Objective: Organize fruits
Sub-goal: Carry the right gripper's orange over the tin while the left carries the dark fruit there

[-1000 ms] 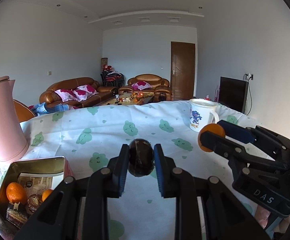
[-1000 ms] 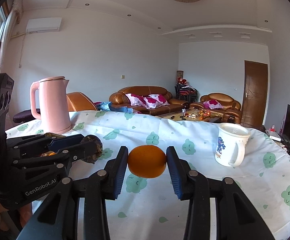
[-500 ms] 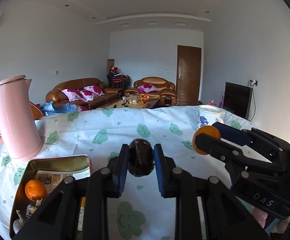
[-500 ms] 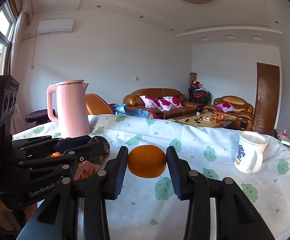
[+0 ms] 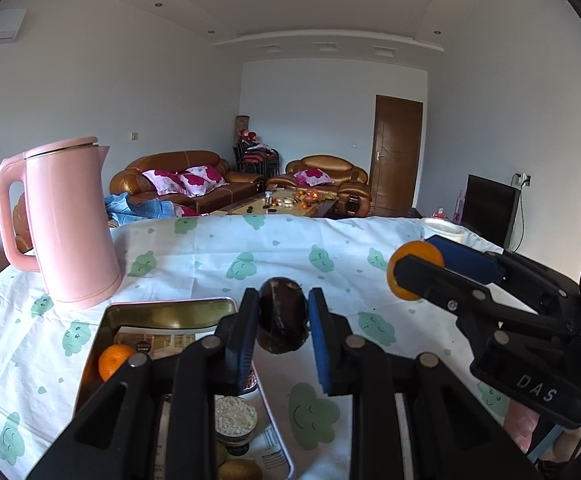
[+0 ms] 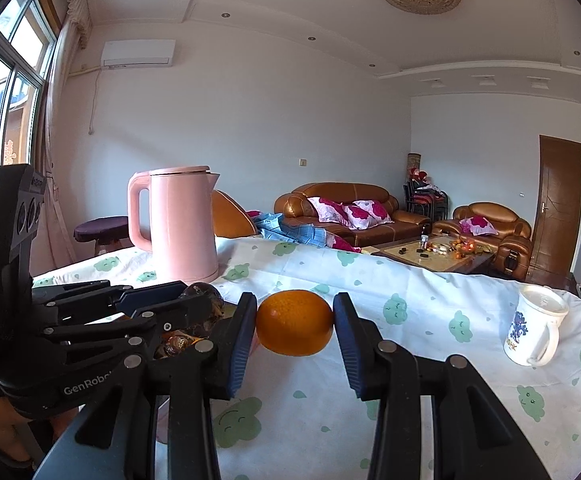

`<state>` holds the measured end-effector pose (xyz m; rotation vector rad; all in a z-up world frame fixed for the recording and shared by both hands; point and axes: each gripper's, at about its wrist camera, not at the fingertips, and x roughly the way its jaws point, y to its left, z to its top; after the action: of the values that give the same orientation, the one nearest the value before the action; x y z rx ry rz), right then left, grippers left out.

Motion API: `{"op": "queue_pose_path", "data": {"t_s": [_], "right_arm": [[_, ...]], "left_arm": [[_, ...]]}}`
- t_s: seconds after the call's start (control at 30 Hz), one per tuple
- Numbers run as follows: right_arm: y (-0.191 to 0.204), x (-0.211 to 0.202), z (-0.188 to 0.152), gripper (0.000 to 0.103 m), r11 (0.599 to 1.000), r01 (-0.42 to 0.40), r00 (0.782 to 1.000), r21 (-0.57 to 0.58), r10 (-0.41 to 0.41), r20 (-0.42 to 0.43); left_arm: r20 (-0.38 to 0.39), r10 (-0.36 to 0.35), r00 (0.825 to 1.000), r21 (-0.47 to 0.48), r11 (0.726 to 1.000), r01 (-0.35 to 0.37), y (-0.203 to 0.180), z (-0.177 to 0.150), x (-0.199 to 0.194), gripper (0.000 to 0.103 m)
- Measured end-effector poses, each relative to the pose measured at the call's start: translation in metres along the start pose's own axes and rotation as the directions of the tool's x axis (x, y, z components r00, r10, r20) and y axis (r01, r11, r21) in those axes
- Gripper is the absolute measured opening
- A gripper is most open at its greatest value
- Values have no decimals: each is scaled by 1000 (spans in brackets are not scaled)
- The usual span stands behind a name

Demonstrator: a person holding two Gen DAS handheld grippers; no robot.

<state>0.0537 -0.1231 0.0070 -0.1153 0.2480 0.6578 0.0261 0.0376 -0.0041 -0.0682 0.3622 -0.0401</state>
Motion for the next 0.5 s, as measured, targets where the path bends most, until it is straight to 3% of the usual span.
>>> {"op": "queue_pose_path", "data": {"t_s": [0.5], "right_arm": [[38, 18, 7, 42, 996, -69, 998, -52, 69, -10]], "left_arm": [[8, 66, 998, -28, 997, -65, 37, -2, -22, 26]]}}
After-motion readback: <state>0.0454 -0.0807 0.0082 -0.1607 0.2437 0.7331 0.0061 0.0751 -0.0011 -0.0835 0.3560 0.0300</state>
